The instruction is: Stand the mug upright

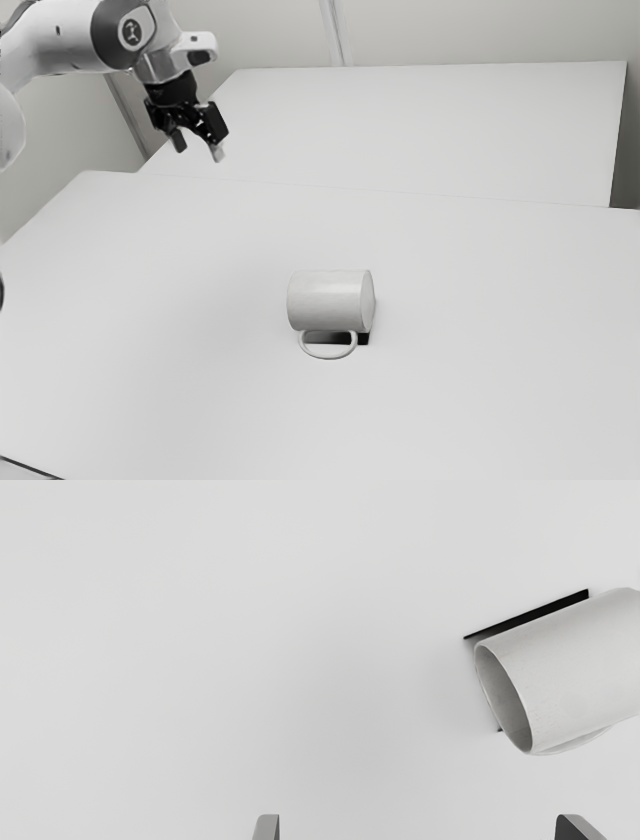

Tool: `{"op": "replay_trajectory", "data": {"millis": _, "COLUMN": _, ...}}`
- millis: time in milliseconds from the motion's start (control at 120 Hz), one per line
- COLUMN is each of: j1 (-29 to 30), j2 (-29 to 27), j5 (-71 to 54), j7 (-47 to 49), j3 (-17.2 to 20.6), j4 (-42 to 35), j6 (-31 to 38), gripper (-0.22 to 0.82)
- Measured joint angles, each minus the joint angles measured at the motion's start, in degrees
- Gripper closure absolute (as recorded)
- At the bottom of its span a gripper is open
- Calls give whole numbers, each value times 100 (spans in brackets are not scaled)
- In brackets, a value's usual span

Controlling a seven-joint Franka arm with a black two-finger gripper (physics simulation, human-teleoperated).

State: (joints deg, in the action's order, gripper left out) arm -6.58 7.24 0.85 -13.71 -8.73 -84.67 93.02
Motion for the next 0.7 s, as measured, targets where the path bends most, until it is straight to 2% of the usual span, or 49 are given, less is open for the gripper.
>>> {"op": "replay_trajectory", "data": {"millis": 133, "j1": 29, "j2": -30, "j5": 222, "j7": -120, "j3": -59, "j4": -179, "j6": 197, "gripper": 0}}
{"op": "replay_trajectory", "data": {"millis": 333, "j1": 0, "j2": -480, "j5": 1340, "j7": -254, "j3": -480, "j4": -1516, "j6": 499, "gripper": 0}}
{"op": "replay_trajectory", "data": {"millis": 458, "j1": -96, "j2": -309, "j5": 2395, "j7": -395, "j3": -932, "j4": -2071, "j6": 575, "gripper": 0}}
{"op": "replay_trajectory", "data": {"millis": 508, "j1": -317, "j2": -212, "j5": 2813, "j7": -485, "j3": -1296, "j4": -2182, "j6": 563, "gripper": 0}}
{"op": "replay_trajectory", "data": {"millis": 617, "j1": -748, "j2": 49, "j5": 3505, "j7": -665, "j3": -1823, "j4": -2255, "j6": 465, "gripper": 0}}
{"op": "replay_trajectory", "data": {"millis": 700, "j1": -947, "j2": 211, "j5": 3963, "j7": -827, "j3": -2018, "j4": -2405, "j6": 398, "gripper": 0}}
